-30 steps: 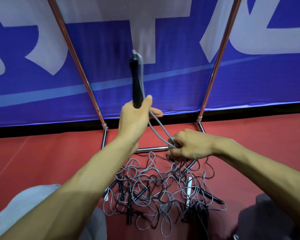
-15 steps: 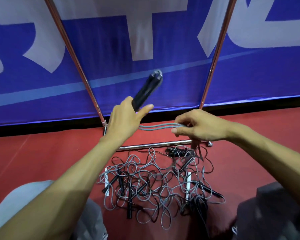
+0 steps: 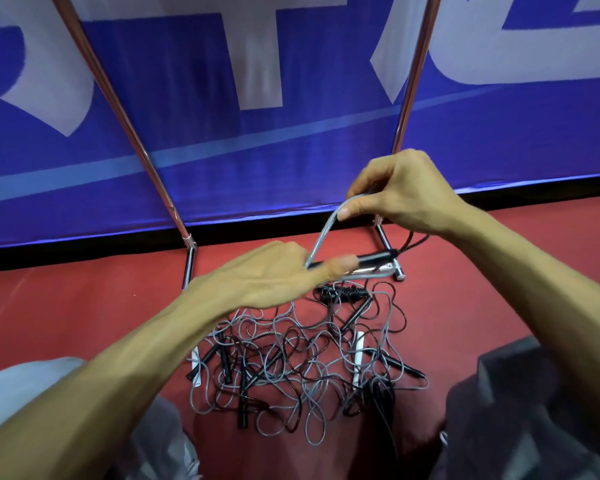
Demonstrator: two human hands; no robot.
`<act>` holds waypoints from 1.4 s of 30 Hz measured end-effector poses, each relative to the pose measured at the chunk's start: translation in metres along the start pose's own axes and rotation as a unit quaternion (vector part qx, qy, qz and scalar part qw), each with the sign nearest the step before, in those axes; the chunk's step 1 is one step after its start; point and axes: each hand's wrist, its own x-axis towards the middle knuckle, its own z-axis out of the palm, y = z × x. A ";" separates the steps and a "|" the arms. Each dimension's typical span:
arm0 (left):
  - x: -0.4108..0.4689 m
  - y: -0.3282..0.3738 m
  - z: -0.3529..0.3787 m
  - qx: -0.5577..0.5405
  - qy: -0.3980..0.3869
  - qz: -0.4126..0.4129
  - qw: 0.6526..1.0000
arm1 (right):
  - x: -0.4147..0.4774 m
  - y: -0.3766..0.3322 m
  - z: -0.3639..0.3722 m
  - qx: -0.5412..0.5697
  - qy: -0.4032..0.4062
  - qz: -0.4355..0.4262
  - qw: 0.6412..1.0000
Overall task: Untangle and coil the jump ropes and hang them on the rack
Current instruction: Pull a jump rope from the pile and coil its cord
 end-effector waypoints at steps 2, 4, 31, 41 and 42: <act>-0.002 0.003 0.002 -0.019 -0.016 0.041 0.999 | 0.001 0.001 0.000 0.012 -0.032 0.022 0.999; -0.003 0.002 -0.001 -0.040 -0.020 0.080 0.996 | 0.002 0.003 0.002 0.037 -0.064 0.030 0.997; 0.013 -0.023 -0.026 -0.077 0.251 -0.117 0.958 | -0.030 -0.027 0.048 -0.204 -0.297 -0.082 0.929; 0.015 -0.024 -0.014 0.014 0.206 -0.043 0.978 | -0.015 -0.017 0.019 -0.139 -0.057 -0.185 0.971; 0.013 -0.020 -0.013 0.027 0.191 -0.028 0.981 | -0.014 -0.014 0.015 -0.135 -0.046 -0.178 0.974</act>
